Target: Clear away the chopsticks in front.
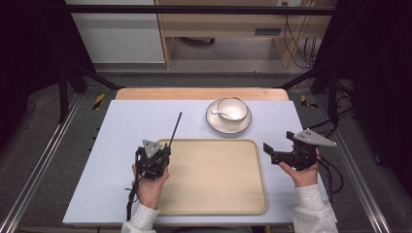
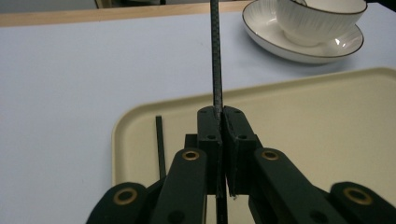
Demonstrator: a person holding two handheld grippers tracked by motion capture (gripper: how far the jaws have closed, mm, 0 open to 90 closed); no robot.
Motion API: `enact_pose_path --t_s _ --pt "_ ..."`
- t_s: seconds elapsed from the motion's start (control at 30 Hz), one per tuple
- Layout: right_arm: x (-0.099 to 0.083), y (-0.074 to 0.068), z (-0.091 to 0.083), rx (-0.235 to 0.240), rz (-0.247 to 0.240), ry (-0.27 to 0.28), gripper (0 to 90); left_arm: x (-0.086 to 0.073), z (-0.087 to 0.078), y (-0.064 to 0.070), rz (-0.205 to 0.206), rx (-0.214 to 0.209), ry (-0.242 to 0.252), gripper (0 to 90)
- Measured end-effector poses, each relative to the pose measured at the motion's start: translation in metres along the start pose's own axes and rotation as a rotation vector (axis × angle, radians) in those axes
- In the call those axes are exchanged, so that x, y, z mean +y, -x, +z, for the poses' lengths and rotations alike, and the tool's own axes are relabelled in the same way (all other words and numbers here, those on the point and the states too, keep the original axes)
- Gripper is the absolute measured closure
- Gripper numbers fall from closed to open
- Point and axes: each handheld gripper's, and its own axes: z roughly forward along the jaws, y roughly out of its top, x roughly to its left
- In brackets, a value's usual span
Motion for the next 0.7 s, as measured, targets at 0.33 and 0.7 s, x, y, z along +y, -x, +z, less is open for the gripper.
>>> enact_pose_path --t_s 0.33,0.7 --pt "0.0 -0.001 0.001 0.001 0.0 -0.001 3.3 -0.03 -0.01 0.001 -0.045 0.022 -0.032 86.0" --pt "-0.001 -0.003 0.003 0.004 -0.001 -0.01 3.3 -0.053 -0.013 0.006 -0.037 0.051 -0.1 86.0"
